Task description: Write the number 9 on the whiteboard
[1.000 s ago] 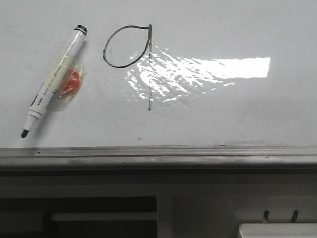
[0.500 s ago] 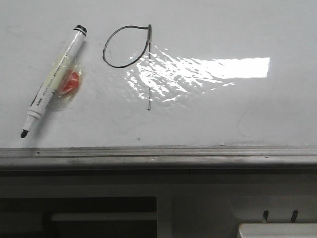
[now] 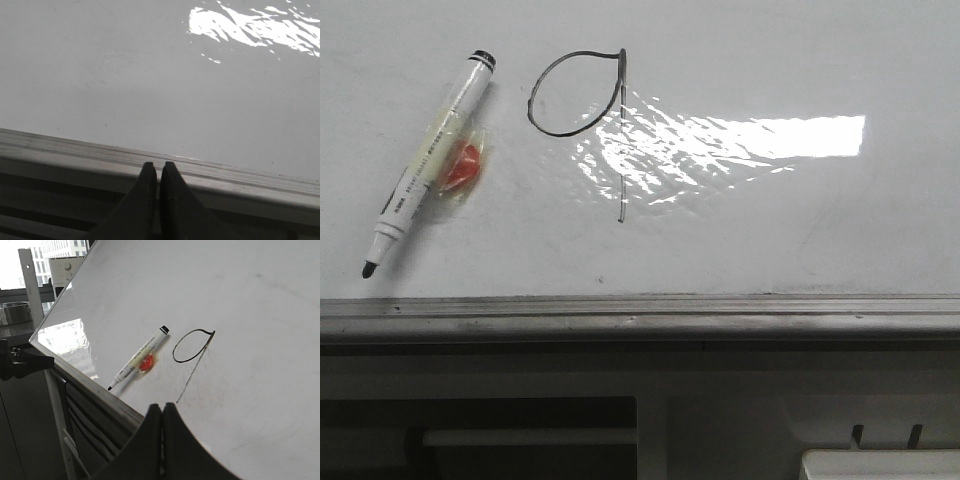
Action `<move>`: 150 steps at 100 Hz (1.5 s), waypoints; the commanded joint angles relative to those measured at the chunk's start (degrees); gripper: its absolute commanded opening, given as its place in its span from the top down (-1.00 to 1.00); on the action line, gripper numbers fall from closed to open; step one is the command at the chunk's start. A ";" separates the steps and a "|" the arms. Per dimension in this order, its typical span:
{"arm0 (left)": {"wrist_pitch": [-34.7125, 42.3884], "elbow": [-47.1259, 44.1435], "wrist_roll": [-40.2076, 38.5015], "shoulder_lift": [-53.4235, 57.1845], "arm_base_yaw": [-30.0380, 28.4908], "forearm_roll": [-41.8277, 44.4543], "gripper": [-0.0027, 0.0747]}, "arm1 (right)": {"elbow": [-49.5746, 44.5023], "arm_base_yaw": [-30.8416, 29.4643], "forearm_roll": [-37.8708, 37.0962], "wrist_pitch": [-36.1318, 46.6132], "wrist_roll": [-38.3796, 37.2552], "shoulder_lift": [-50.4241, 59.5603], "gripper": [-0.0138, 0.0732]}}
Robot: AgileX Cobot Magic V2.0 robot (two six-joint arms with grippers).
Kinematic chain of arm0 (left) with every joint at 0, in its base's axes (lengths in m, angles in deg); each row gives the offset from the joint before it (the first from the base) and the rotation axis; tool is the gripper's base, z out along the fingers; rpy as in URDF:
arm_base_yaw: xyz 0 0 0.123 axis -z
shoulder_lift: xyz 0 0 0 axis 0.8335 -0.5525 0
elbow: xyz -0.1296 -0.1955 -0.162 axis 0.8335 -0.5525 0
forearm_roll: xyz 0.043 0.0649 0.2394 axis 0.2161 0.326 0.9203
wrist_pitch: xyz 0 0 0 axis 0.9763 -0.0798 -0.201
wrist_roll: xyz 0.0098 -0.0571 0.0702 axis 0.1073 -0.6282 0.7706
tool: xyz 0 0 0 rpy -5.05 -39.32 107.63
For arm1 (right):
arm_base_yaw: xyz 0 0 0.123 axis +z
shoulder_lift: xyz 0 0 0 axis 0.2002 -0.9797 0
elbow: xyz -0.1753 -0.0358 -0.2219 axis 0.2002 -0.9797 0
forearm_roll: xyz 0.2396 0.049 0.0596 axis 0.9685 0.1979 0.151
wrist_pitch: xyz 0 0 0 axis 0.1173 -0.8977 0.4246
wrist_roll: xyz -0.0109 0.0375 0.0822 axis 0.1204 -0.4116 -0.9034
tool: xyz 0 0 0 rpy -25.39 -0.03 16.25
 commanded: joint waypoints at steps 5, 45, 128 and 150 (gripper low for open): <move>2.51 -2.36 -0.18 1.54 -0.11 -0.82 0.98 | 1.52 -0.02 -0.77 4.19 0.29 -0.51 0.85; 2.51 -2.36 -0.18 1.54 -0.11 -0.82 0.98 | 1.17 -0.41 -1.42 5.37 0.29 -0.51 0.85; 2.51 -2.36 -0.18 1.54 -0.11 -0.82 0.98 | -7.70 -54.99 -2.57 -11.32 -5.74 8.32 0.85; 2.51 -2.36 -0.18 1.54 -0.11 -0.82 0.98 | -7.70 -56.97 -2.57 -20.11 -4.45 9.04 0.85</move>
